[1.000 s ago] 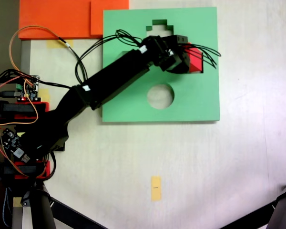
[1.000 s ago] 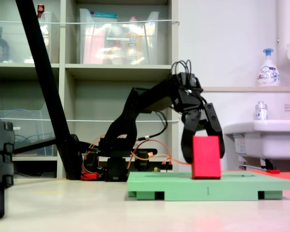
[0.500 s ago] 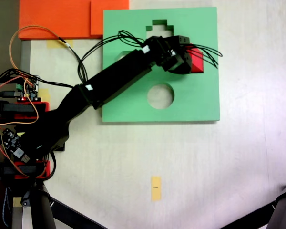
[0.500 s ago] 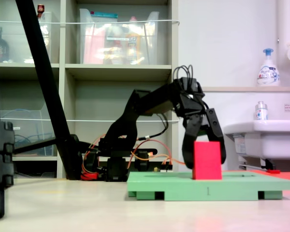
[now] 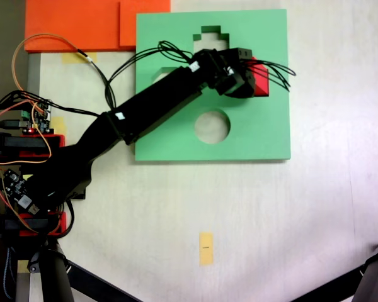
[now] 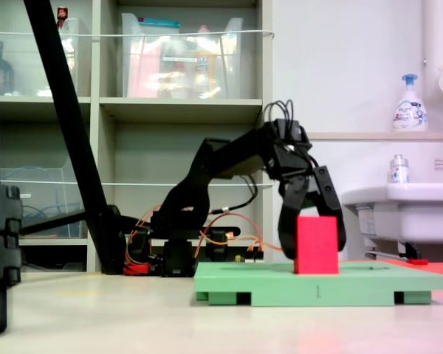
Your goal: Put the square block into the corresponding hole
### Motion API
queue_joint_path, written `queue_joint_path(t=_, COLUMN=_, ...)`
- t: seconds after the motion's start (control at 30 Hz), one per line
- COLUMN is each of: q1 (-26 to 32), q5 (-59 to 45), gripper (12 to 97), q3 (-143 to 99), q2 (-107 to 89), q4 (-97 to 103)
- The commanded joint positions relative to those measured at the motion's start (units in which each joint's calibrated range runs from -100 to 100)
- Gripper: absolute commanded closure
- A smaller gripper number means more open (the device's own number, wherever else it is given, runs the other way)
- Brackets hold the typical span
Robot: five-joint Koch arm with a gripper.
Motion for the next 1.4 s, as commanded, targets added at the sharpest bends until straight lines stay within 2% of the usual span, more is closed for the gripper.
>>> queue_joint_path(t=0.0, q1=-0.83, q5=0.73, gripper=75.8, q3=2.03, q2=1.12, q4=12.43)
queue_joint_path(t=0.67, q1=-0.88, q5=0.05, gripper=66.2, q3=2.63, q2=6.29, q4=21.58)
queue_joint_path(t=0.77, q1=-0.78, q5=0.10, gripper=55.4, q3=2.53, q2=6.01, q4=20.23)
queue_joint_path(t=0.9, q1=-0.44, q5=0.59, gripper=47.3, q3=2.63, q2=5.17, q4=16.67)
queue_joint_path(t=0.93, q1=-0.34, q5=0.88, gripper=40.8, q3=2.63, q2=3.64, q4=14.36)
queue_joint_path(t=1.0, q1=-0.05, q5=2.15, gripper=19.5, q3=2.53, q2=-0.55, q4=9.73)
queue_joint_path(t=1.03, q1=0.00, q5=2.10, gripper=14.7, q3=2.53, q2=-2.51, q4=8.96)
queue_joint_path(t=1.37, q1=0.73, q5=-1.17, gripper=13.9, q3=2.53, q2=-26.53, q4=0.39)
